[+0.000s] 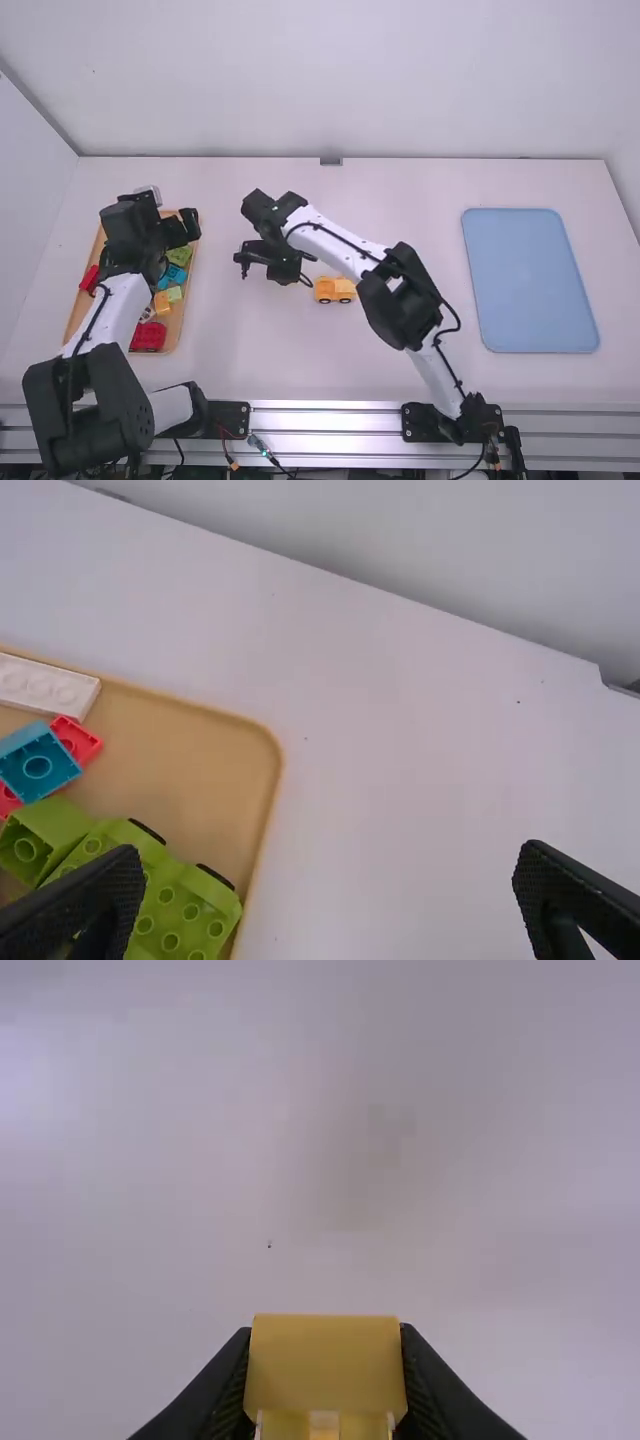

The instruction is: Assemble lego blocks to make yellow taxi

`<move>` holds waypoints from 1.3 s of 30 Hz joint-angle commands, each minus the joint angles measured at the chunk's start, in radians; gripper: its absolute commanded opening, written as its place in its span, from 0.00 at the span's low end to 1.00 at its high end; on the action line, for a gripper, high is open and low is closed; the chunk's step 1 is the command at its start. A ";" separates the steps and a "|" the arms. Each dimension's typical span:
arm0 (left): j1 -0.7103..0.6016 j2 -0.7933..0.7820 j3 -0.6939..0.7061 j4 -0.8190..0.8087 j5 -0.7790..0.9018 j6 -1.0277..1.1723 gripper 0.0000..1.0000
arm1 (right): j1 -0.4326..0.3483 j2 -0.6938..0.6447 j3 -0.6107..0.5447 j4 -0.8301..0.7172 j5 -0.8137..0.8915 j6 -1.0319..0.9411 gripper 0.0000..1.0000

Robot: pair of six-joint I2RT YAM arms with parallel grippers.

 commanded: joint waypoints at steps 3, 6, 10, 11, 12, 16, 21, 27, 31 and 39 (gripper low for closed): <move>0.003 -0.021 0.000 -0.001 0.013 0.027 0.99 | 0.051 0.095 0.093 -0.039 0.092 -0.043 0.00; 0.003 -0.021 0.000 -0.001 0.013 0.027 0.99 | 0.064 0.122 0.106 -0.048 0.116 -0.035 0.00; 0.003 -0.021 0.000 -0.005 -0.013 0.027 0.99 | 0.068 0.129 0.103 -0.046 0.122 -0.035 0.00; 0.002 -0.021 0.000 -0.006 -0.012 0.027 0.99 | 0.068 0.129 0.103 -0.049 0.119 -0.036 0.00; 0.005 -0.021 0.000 -0.008 -0.012 0.027 0.99 | 0.068 0.131 0.102 -0.053 0.116 -0.039 0.00; 0.002 -0.021 0.000 -0.009 -0.011 0.026 0.99 | 0.058 0.137 0.086 -0.029 0.120 -0.037 0.00; 0.001 -0.021 0.000 -0.009 -0.011 0.024 0.99 | 0.056 0.137 0.070 -0.011 0.119 -0.034 0.00; 0.002 -0.021 0.000 -0.009 -0.012 0.024 0.99 | 0.058 0.137 0.062 -0.018 0.107 -0.034 0.00; 0.002 -0.021 0.000 -0.010 -0.011 0.027 0.99 | 0.063 0.137 0.037 0.003 0.112 -0.027 0.00; 0.006 -0.021 0.000 -0.012 -0.011 0.024 0.99 | 0.071 0.137 0.005 0.007 0.108 -0.028 0.00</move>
